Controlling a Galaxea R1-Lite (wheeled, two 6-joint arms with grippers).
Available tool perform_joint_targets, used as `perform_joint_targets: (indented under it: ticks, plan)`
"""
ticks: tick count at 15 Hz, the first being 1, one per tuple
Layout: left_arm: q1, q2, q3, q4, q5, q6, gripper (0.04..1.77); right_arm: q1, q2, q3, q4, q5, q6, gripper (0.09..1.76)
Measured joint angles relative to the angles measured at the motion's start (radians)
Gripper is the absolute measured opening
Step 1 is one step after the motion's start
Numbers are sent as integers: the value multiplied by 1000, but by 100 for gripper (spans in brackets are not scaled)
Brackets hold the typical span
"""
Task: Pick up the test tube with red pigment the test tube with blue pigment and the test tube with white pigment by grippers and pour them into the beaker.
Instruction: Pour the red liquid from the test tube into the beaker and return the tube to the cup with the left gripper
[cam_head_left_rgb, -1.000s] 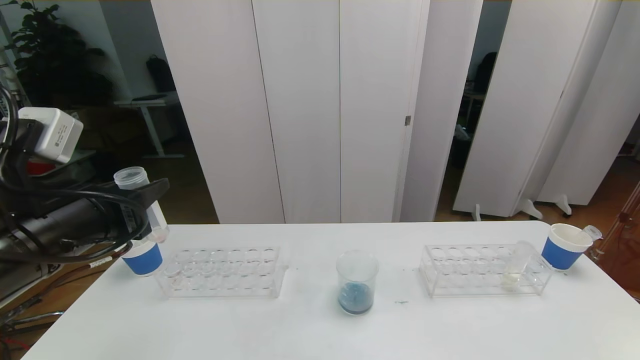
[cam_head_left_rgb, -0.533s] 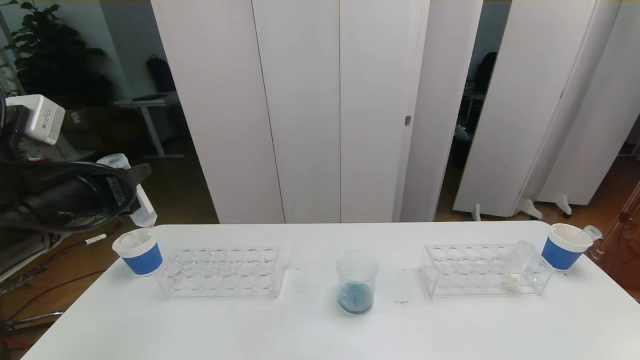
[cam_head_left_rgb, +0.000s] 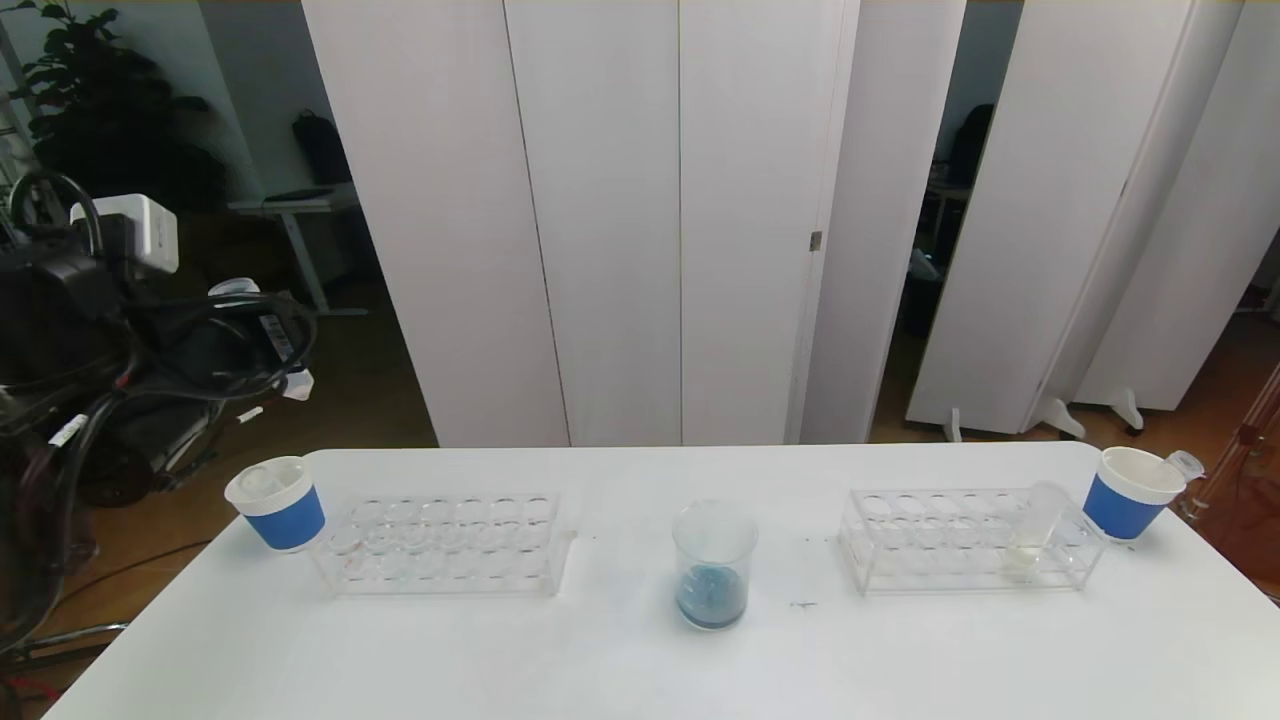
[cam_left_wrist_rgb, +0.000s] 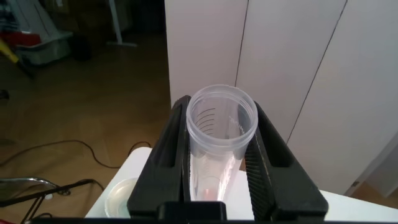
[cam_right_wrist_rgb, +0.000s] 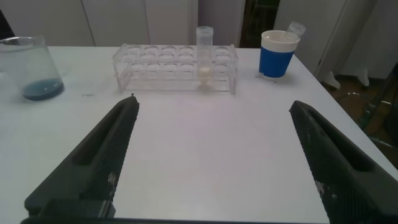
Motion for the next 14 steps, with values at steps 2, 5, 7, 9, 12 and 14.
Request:
perform_joint_targets:
  ticks: [2,5,7,9,12,14]
  plan:
    - [34,90,4,-122,16,28,58,0,0,0,0,0,0,174]
    - [79,212,11,-308,28,91,58,0,0,0,0,0,0,174]
    - [99,280,19,-385,34,114,58,0,0,0,0,0,0,174]
    - [119,325,34,-416,35,134,58,0,0,0,0,0,0,174]
    - [146,376,52,-451,31,146,58,0,0,0,0,0,0,174]
    - [162,411,67,-503,20,159,58,0,0,0,0,0,0,174]
